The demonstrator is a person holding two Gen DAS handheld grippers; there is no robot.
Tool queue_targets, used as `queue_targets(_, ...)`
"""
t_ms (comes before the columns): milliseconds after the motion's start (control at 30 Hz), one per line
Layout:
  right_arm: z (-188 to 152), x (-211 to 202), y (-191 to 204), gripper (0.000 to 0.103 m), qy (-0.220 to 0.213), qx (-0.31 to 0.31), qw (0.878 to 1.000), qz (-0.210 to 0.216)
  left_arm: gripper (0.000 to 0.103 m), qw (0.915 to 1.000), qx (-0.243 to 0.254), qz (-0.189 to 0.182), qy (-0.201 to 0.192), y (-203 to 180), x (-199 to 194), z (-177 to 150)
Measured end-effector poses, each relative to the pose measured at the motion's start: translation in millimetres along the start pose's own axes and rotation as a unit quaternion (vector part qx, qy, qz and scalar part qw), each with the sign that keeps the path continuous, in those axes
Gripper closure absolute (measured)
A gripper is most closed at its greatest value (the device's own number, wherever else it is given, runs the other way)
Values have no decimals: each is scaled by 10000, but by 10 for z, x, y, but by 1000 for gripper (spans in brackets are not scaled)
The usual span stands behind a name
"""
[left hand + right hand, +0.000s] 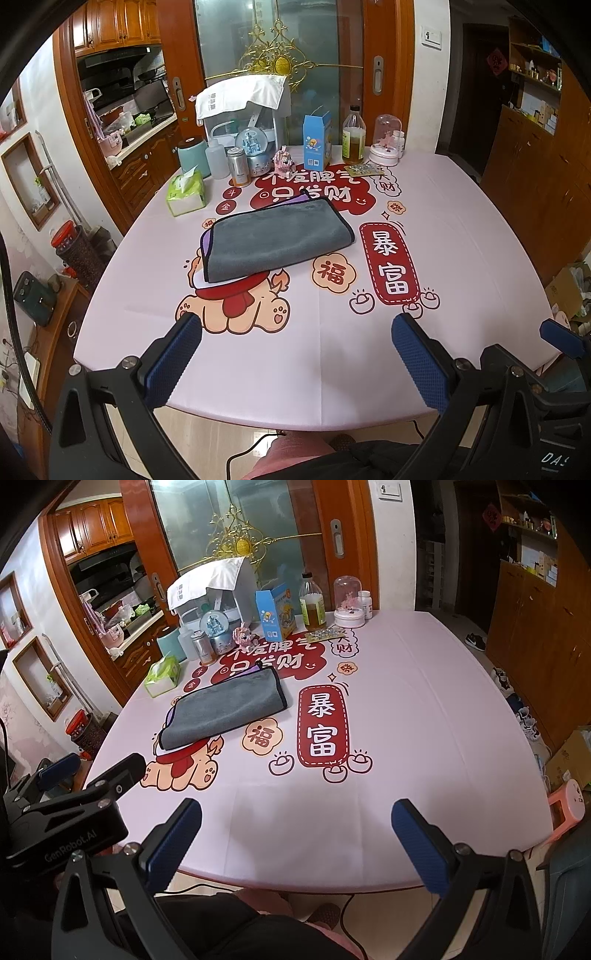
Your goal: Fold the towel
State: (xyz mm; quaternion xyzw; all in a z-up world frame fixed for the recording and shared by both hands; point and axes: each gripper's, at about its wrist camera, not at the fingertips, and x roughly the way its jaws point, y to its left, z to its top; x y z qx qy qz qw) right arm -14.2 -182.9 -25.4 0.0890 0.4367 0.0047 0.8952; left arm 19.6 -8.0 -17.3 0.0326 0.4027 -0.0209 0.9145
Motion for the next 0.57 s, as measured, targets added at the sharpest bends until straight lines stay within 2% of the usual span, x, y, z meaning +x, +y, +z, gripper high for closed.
queue_targets(567,18,4,3,0,14,9,10000,-6,1,10000,2,-5,6,-4,0,12)
